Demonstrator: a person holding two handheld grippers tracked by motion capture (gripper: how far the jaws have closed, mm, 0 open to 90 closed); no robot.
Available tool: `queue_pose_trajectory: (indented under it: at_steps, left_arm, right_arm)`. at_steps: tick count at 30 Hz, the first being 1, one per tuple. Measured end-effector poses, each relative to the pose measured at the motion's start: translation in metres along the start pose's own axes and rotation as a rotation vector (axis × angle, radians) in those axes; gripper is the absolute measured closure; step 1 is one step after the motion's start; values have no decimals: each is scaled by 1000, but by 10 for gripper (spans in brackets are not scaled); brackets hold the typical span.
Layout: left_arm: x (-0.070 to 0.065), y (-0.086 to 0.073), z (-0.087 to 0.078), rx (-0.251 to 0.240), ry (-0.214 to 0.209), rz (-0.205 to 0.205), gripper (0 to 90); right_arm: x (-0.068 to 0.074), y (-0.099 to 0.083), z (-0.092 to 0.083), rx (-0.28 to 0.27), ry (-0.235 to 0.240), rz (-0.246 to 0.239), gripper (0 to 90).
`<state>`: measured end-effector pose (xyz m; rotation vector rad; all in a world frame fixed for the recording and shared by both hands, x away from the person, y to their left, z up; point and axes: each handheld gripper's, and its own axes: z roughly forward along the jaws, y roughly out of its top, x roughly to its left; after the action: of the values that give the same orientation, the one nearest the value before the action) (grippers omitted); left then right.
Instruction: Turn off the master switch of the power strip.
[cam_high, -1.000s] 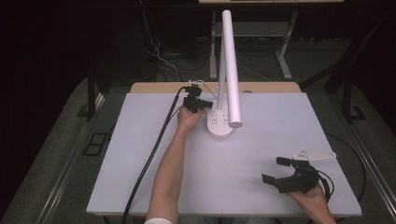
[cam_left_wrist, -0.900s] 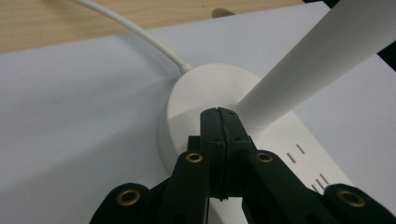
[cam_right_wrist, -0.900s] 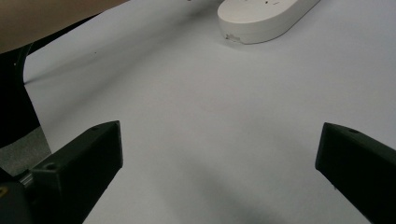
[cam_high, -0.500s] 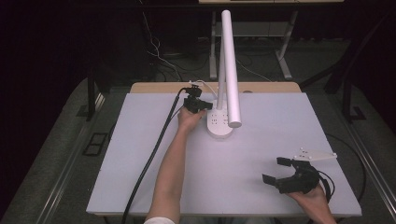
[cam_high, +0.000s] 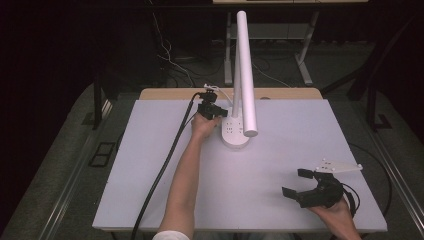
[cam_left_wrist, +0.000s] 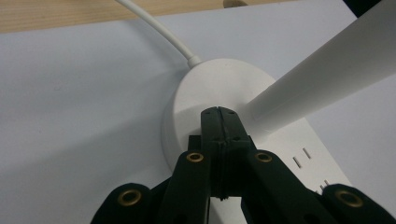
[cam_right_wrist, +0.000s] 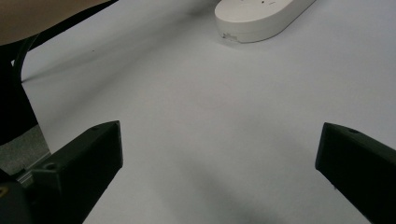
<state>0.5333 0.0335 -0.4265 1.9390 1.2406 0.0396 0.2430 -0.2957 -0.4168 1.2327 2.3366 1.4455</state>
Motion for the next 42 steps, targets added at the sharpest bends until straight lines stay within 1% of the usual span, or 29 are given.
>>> queue_pose_trajectory:
  at_steps: [1, 2, 4, 6, 8, 10, 12, 14, 15, 17, 18, 19, 20, 21, 22, 23, 24, 25, 26, 28, 29, 34, 35, 37, 38, 39, 42]
  left_arm:
    - [-1, 0, 0, 5, 8, 3, 900]
    - [-1, 0, 0, 5, 11, 4, 900]
    - [-2, 0, 0, 6, 18, 9, 900]
    - [-3, 0, 1, 8, 19, 2, 900]
    - [-3, 2, 1, 18, 24, 10, 900]
    - [-5, 3, 1, 32, 36, 28, 900]
    - [-7, 3, 2, 25, 38, 25, 900]
    - [-5, 3, 1, 37, 35, 28, 900]
    - [-6, 2, 1, 26, 36, 20, 900]
    - [-6, 2, 1, 26, 38, 24, 900]
    - [-5, 3, 1, 26, 36, 21, 900]
    - [-5, 3, 1, 26, 28, 8, 900]
    - [-2, 2, -2, 7, 6, 10, 900]
    - [0, 0, -2, -12, -7, -9, 900]
    - [2, -2, -4, -23, -21, -14, 900]
    - [4, -4, -6, -28, -26, -12, 900]
    - [7, -5, -8, -57, -44, -20, 900]
    - [9, -7, -12, -89, -65, -51, 900]
    - [11, -7, -15, -104, -71, -62, 900]
    - [12, -6, -21, -123, -63, -54, 900]
    - [13, -5, -25, -116, -62, -36, 900]
    - [14, -2, -43, -142, -67, -1, 900]
    - [13, -2, -45, -156, -65, -7, 900]
    - [14, -3, -52, -167, -60, 6, 900]
    - [14, -3, -55, -174, -60, -6, 900]
    - [15, -4, -58, -180, -57, -6, 900]
    - [18, -4, -68, -188, -50, 10, 900]
  right_arm:
    - [0, 0, 0, -4, -1, -1, 0]
    - [0, 0, -1, 0, 1, 11, 0]
    - [0, 0, -1, -1, 1, 9, 0]
    - [0, 0, -1, 0, -1, 7, 0]
    - [0, 0, -1, 1, -1, 4, 0]
    - [0, 0, -1, 0, -2, 7, 0]
    - [-1, 0, -1, -5, -4, 3, 0]
    - [0, 0, -1, -5, -5, 3, 0]
    - [-1, 0, -1, -3, -5, 1, 0]
    - [0, 0, -1, -3, -4, 6, 0]
    - [0, 0, -1, -4, -4, 6, 0]
    - [0, 0, -1, -4, -3, 7, 0]
    - [0, 0, -2, -8, -6, 4, 0]
    - [0, 0, -2, -8, -6, 4, 0]
    - [0, 0, -2, -11, -6, 8, 0]
    - [-1, 0, -3, -14, -6, 4, 0]
    - [-1, 0, -3, -16, -6, 10, 0]
    - [-2, 0, -3, -13, -8, 11, 0]
    - [-2, 0, -3, -11, -7, 12, 0]
    - [-3, 0, -3, -14, -6, 14, 0]
    - [-2, 0, -3, -14, -7, 14, 0]
    - [-2, 0, -2, -8, -7, 11, 0]
    - [-2, 0, -2, -10, -8, 10, 0]
    - [-1, 0, -2, -10, -8, 10, 0]
    - [-1, 0, -2, -9, -8, 9, 0]
    - [-2, 1, -2, -9, -8, 7, 0]
    - [-2, 1, -2, -4, -7, 9, 0]
